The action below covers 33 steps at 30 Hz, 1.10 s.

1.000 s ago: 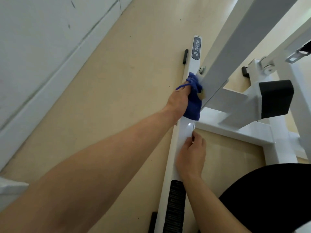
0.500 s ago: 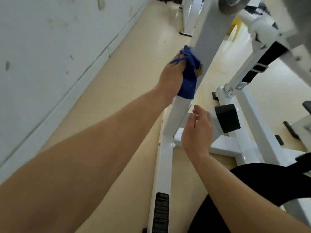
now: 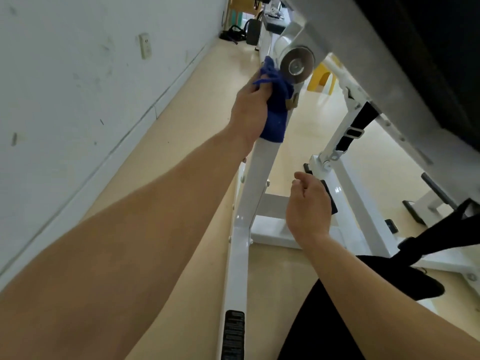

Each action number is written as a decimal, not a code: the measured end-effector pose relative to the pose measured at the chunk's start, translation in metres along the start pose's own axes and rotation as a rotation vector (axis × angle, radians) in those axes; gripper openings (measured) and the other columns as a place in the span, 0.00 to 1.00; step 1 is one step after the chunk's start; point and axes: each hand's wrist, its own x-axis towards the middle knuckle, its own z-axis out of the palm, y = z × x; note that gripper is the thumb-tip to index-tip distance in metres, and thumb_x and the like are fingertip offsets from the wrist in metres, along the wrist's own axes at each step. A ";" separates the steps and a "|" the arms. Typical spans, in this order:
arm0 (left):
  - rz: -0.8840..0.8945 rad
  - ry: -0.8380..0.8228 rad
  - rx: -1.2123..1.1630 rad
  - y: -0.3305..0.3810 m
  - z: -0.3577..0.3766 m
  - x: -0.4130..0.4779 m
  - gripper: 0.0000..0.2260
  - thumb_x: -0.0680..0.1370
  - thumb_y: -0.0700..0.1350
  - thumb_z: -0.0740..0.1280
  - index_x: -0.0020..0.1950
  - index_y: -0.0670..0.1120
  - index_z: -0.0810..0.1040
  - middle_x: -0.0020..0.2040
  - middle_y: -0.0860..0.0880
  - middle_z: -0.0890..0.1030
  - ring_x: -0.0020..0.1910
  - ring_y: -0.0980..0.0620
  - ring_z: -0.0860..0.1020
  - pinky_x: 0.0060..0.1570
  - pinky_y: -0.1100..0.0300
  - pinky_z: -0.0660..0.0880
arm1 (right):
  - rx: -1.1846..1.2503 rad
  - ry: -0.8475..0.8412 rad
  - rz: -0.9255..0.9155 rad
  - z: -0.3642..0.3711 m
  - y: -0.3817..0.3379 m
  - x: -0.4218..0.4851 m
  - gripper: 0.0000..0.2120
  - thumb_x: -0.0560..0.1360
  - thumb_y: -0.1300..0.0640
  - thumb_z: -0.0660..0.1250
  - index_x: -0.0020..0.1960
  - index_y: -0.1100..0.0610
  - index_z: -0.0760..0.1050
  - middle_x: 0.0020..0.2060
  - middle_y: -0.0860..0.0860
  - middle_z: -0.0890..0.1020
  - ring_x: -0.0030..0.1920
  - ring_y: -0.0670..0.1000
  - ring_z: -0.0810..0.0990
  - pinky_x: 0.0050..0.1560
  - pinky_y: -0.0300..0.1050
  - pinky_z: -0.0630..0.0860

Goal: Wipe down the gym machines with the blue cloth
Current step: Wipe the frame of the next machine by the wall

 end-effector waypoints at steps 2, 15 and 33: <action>0.097 -0.037 0.182 -0.010 -0.005 -0.007 0.17 0.84 0.44 0.58 0.73 0.46 0.71 0.61 0.48 0.80 0.59 0.49 0.78 0.66 0.50 0.72 | 0.033 -0.001 -0.006 -0.003 -0.002 -0.002 0.16 0.84 0.55 0.56 0.68 0.52 0.74 0.63 0.48 0.78 0.61 0.48 0.76 0.61 0.43 0.70; -0.138 -0.250 0.873 -0.109 -0.062 -0.124 0.15 0.75 0.45 0.72 0.61 0.54 0.80 0.55 0.54 0.83 0.50 0.57 0.81 0.54 0.60 0.78 | 0.554 -0.484 0.139 0.023 0.044 -0.066 0.29 0.81 0.64 0.60 0.79 0.48 0.60 0.65 0.50 0.75 0.57 0.47 0.80 0.46 0.36 0.80; -0.284 -0.242 0.672 -0.108 -0.061 -0.155 0.10 0.78 0.38 0.70 0.58 0.47 0.78 0.51 0.51 0.83 0.50 0.52 0.82 0.45 0.57 0.83 | 0.466 -0.545 0.246 -0.009 0.063 -0.069 0.12 0.78 0.62 0.68 0.60 0.52 0.77 0.48 0.50 0.83 0.48 0.49 0.83 0.39 0.36 0.78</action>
